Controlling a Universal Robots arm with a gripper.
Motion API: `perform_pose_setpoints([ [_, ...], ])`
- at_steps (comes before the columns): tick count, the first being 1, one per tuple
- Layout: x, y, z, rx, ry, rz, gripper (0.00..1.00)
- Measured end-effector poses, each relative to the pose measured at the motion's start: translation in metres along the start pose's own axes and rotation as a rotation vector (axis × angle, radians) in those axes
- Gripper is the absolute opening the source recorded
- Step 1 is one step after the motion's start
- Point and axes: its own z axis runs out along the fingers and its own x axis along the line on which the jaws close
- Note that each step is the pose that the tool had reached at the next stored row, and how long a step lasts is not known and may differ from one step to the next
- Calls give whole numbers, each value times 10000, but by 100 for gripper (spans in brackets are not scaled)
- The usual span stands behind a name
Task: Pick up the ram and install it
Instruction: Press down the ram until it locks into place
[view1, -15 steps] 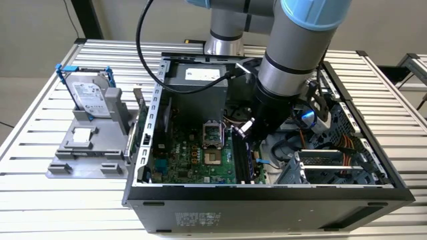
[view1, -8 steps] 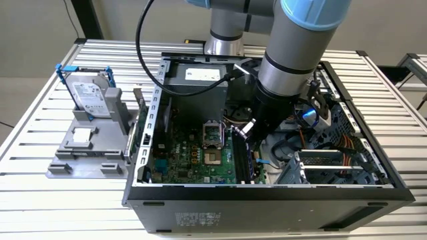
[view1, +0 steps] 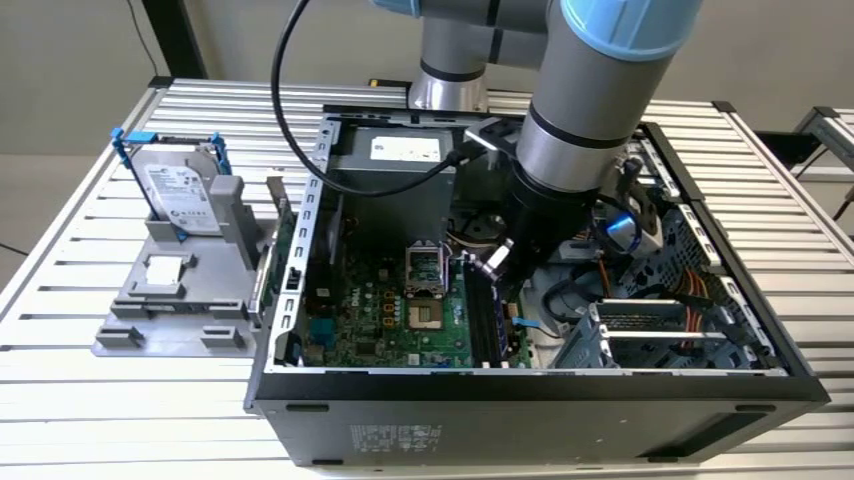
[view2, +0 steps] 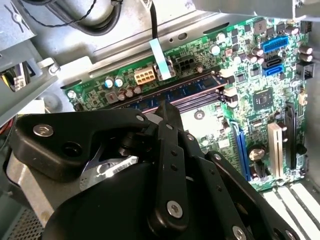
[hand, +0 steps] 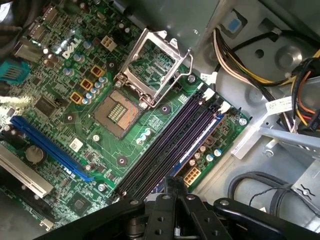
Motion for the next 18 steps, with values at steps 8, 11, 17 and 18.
perform_pose_setpoints([
  [8,0,0,0,19,-1,-582,0],
  [11,0,0,1,27,-1,-805,0],
  [17,0,0,0,45,-2,-1353,0],
  [18,0,0,0,48,-2,-1435,0],
])
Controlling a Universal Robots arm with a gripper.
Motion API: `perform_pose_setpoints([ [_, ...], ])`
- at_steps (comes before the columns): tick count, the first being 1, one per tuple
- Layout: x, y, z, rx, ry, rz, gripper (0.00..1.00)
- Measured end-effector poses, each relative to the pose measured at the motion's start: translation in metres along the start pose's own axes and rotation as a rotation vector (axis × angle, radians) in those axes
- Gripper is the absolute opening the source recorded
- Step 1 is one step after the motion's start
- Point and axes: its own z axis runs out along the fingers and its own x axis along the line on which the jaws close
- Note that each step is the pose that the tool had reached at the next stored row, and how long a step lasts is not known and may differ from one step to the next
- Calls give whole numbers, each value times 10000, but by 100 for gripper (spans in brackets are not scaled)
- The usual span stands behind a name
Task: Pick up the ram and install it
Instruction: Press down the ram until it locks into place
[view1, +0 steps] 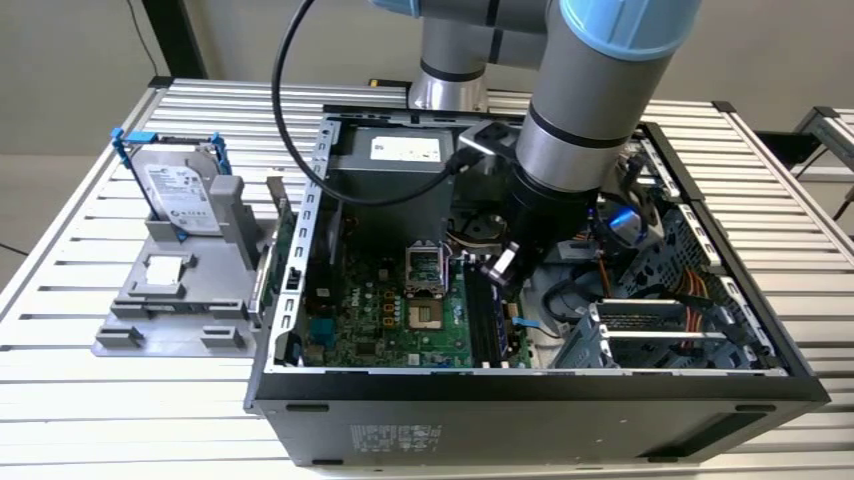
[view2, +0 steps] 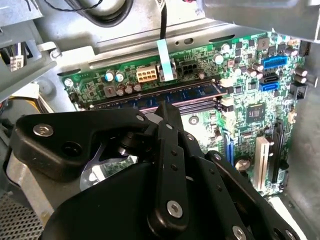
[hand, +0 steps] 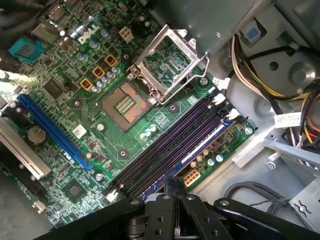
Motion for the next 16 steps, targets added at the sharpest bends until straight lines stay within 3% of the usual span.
perform_pose_setpoints([
  [8,0,0,1,16,-1,-465,0],
  [16,0,1,1,17,-1,-516,0],
])
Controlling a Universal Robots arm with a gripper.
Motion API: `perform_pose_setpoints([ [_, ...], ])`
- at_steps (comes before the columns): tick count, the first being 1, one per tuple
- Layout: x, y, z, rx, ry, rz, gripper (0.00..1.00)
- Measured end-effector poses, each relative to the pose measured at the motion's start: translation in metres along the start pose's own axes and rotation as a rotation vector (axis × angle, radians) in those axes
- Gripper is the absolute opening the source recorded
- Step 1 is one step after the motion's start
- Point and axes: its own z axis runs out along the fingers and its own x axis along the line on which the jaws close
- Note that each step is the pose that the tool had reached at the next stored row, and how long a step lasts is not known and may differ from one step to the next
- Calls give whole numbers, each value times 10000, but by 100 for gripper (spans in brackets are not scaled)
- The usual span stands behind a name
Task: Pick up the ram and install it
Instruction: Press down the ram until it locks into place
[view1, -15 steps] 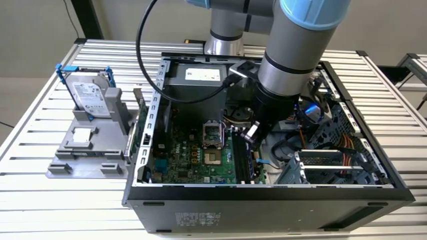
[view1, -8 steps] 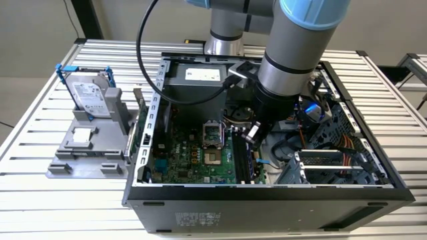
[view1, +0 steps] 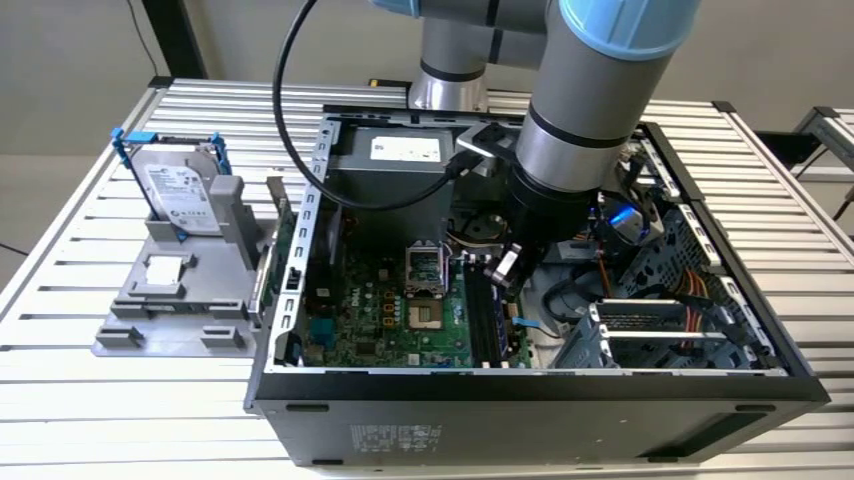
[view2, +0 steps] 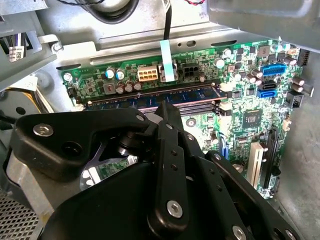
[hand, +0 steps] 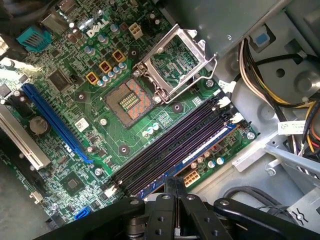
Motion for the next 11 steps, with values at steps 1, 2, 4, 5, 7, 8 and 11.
perform_pose_setpoints([
  [1,0,0,0,0,0,0,0],
  [2,0,0,0,0,0,-5,0],
  [4,0,0,0,1,1,-45,0],
  [5,0,0,0,2,1,-82,0],
  [7,0,0,0,4,1,-182,0],
  [8,0,0,0,4,3,-230,0],
  [11,0,0,0,5,5,-384,0],
])
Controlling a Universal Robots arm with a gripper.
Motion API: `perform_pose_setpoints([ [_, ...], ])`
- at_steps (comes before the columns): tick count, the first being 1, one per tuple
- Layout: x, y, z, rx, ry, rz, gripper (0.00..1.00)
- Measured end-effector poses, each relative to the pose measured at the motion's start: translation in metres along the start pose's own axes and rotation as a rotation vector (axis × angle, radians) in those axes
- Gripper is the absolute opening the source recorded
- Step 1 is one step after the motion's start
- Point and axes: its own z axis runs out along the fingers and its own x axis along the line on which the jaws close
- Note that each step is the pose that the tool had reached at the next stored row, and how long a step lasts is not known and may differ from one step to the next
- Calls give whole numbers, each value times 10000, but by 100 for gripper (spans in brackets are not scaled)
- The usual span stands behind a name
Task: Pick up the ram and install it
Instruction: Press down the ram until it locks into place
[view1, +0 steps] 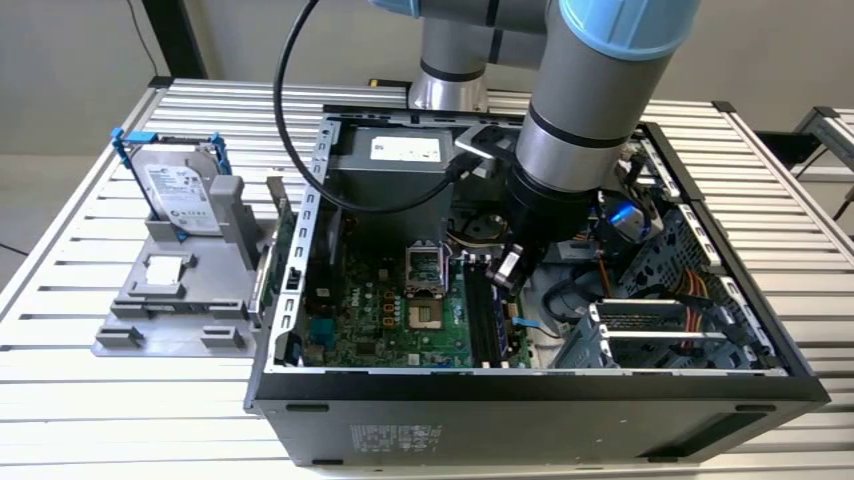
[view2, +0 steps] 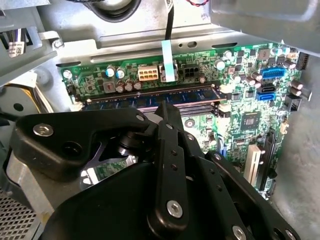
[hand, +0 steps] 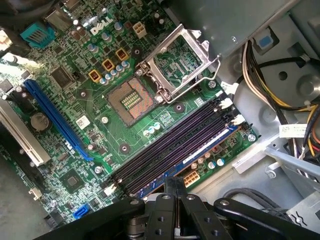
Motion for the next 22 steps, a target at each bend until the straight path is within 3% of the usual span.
perform_pose_setpoints([
  [22,0,0,0,24,0,-666,0],
])
